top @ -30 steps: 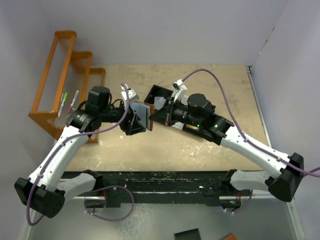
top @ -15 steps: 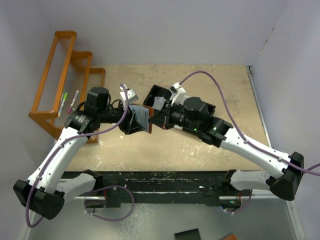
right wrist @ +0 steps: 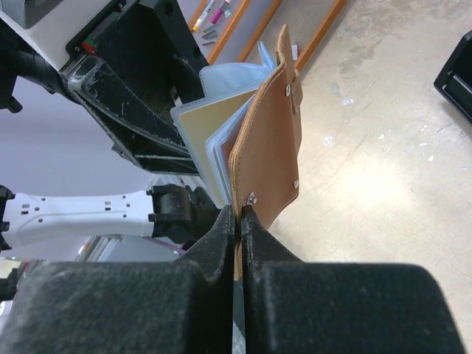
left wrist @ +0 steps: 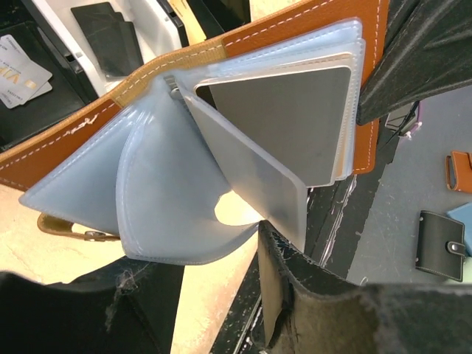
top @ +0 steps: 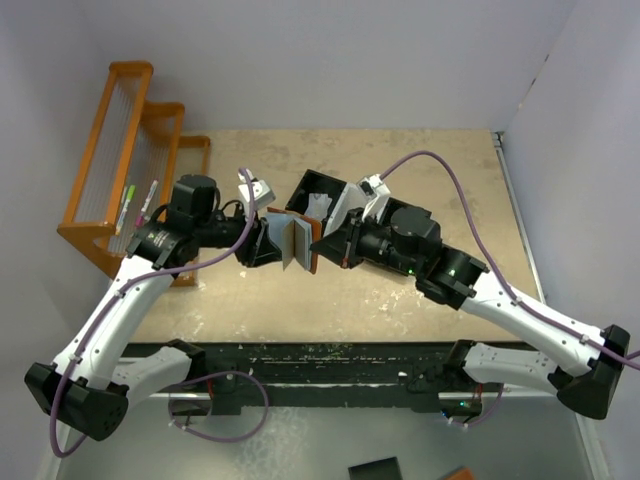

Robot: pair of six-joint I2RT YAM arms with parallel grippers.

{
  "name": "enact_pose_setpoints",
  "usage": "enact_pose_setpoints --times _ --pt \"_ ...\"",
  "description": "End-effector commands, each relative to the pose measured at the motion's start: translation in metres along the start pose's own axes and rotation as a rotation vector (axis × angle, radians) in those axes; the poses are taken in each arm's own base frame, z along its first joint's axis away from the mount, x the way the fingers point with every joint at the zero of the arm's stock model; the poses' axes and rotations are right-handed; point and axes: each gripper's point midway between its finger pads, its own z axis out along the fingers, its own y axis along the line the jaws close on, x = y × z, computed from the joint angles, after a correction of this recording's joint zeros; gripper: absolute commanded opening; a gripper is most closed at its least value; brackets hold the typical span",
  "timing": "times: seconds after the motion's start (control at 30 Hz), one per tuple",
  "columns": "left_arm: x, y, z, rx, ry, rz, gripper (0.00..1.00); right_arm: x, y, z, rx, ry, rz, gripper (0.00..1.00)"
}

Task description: Take the credit cards out of the card holder

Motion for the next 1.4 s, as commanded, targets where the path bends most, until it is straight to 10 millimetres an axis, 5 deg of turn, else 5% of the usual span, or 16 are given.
enact_pose_setpoints --times 0.0,0.2,0.53,0.77,1.07,1.37 --pt "-0.022 -0.010 -0.010 0.012 -0.061 0.071 0.43 -0.020 0.024 -0.008 -0.090 -0.071 -0.020 0.00" --pt "-0.024 -0.008 -0.011 0.001 -0.067 0.074 0.35 -0.007 0.015 -0.009 -0.085 -0.057 -0.016 0.00" --pt "-0.026 -0.005 -0.013 -0.024 -0.075 0.088 0.30 -0.011 0.035 -0.024 -0.227 -0.120 -0.030 0.00" --pt "-0.033 -0.004 -0.017 -0.049 -0.095 0.094 0.05 -0.013 0.040 -0.031 -0.264 -0.147 -0.033 0.00" --pt "-0.053 -0.058 -0.035 0.187 -0.157 0.144 0.00 -0.002 0.019 -0.025 -0.186 -0.132 -0.004 0.00" --pt "-0.062 -0.069 -0.042 0.219 -0.179 0.139 0.00 0.003 0.014 -0.021 -0.166 -0.110 0.024 0.18"
